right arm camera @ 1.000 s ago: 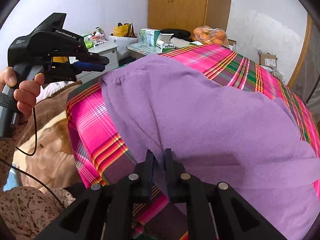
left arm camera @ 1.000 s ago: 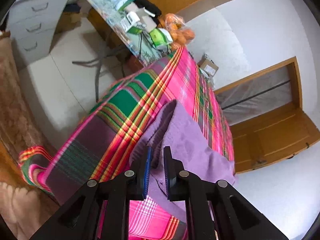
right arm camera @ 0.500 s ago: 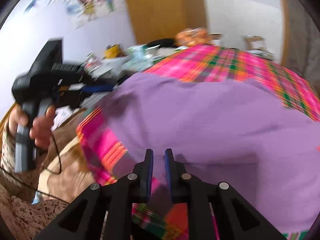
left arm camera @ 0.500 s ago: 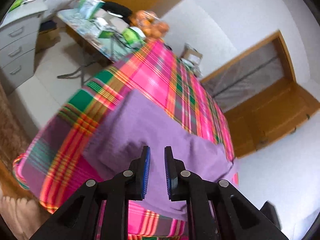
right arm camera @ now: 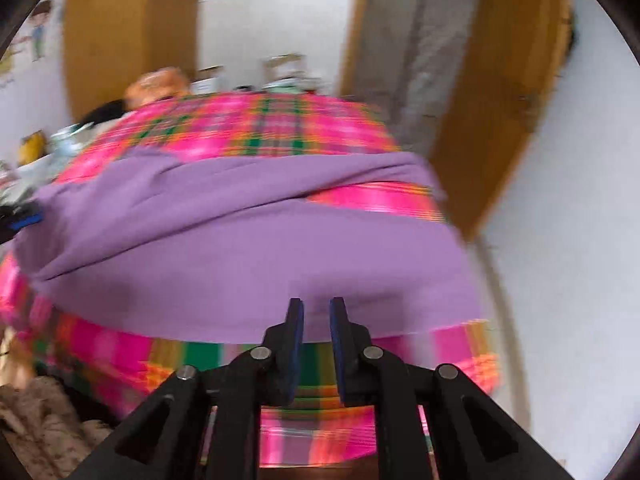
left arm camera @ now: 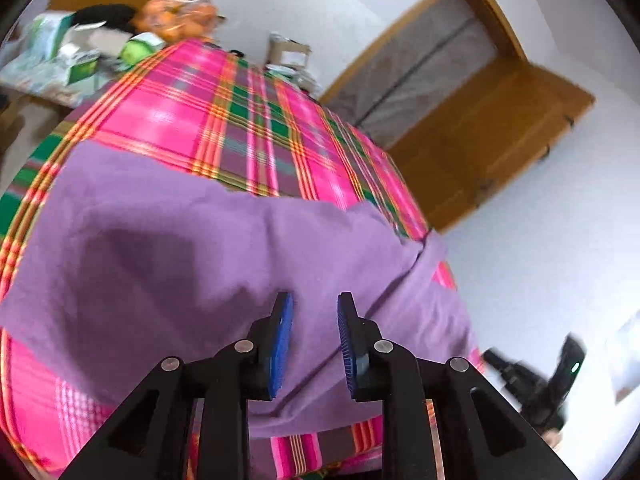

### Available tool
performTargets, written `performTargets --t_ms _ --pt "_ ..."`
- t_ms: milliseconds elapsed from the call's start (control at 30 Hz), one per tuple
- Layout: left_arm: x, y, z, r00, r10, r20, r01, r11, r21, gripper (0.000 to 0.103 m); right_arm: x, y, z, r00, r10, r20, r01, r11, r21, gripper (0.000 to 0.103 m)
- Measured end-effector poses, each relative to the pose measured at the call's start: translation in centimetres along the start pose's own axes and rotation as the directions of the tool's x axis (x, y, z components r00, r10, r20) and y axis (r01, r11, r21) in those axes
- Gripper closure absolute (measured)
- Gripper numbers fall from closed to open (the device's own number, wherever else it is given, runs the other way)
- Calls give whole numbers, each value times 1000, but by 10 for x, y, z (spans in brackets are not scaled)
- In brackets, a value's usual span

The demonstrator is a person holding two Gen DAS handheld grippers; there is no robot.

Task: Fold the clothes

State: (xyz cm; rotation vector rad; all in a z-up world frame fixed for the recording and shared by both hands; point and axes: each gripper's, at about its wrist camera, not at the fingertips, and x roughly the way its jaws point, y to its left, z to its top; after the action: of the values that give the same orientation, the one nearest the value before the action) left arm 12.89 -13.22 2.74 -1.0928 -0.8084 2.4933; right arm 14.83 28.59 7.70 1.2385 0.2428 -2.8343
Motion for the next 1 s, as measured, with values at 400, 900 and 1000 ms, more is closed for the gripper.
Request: performTargets --t_ms 400,900,1000 --pt "40 -16 -13 991 -21 -129 33 996 86 66 80 37 12 977 213 -15 -209 968 141 81" --pt "54 -13 -16 969 -152 -195 173 981 92 66 117 78 87 967 254 34 -257 956 144 67" --pt "53 -12 -18 965 -170 -202 191 977 90 66 124 84 95 964 263 27 -264 950 164 64"
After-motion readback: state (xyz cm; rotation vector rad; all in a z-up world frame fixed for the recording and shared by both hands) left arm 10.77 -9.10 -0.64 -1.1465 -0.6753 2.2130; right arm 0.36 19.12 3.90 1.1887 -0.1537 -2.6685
